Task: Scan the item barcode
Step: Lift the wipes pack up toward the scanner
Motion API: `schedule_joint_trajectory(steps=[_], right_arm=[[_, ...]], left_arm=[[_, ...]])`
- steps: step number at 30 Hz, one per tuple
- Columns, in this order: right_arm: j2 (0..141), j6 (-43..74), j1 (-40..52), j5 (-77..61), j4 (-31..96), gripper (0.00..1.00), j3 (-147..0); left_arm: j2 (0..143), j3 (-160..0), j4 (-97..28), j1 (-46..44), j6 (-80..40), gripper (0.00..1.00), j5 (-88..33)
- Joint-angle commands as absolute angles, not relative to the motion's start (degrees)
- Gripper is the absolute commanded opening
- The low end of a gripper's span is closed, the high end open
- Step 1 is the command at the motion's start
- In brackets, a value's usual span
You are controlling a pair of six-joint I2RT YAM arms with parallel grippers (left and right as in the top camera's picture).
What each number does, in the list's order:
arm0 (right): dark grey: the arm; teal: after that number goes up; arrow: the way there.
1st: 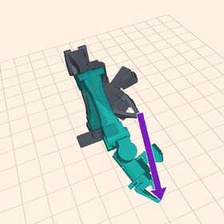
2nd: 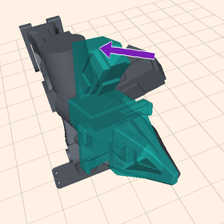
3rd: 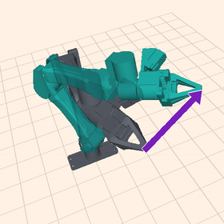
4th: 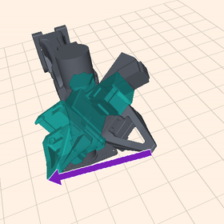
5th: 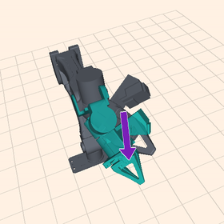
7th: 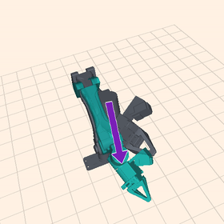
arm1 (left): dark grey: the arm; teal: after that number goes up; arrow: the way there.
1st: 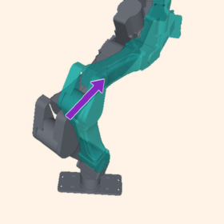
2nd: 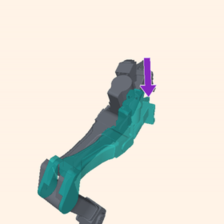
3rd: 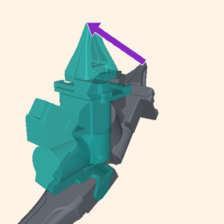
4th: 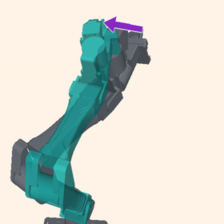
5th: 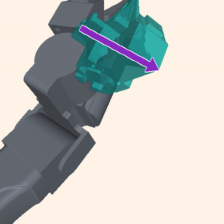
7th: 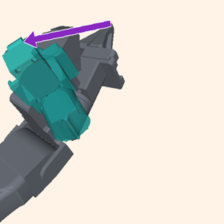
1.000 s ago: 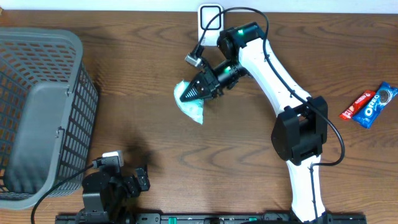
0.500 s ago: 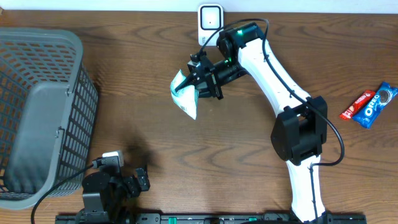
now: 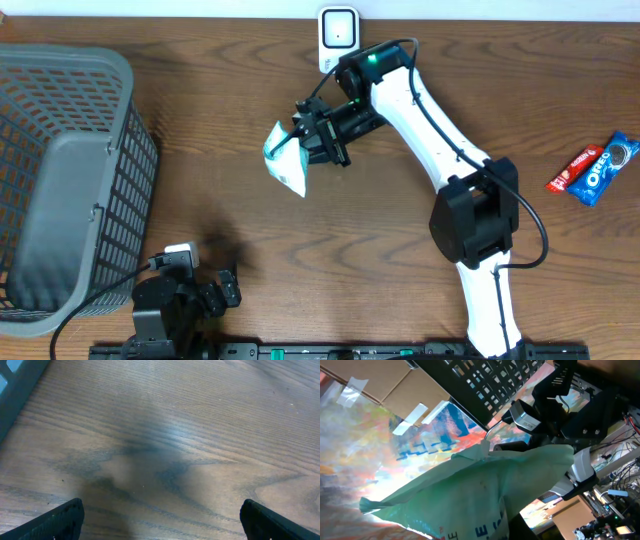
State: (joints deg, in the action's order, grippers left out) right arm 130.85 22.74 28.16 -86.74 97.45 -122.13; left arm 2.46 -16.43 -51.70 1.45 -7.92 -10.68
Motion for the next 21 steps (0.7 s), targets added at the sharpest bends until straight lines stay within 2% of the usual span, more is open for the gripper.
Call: schedule_joint_trajectory(steps=[1,15,18,21], right_arm=[[130.5,23.8,28.5,-89.5,97.4,0.01,-121.9],[130.5,23.6,28.5,-89.0,97.4,0.01,-121.9],[130.5,23.9,28.5,-76.3,92.4,0.01,-121.9],[130.5,27.9,28.9,-50.4,86.2,0.01,-121.9]], left_arm=[[2.1,-16.0,-53.7,1.5,-8.3,1.0,-11.3],[2.1,-16.0,-53.7,1.5,-8.2,1.0,-11.3],[2.1,-16.0,-53.7,1.5,-8.2,1.0,-11.3],[2.1,-16.0,-53.7,1.5,-8.2,1.0,-11.3]])
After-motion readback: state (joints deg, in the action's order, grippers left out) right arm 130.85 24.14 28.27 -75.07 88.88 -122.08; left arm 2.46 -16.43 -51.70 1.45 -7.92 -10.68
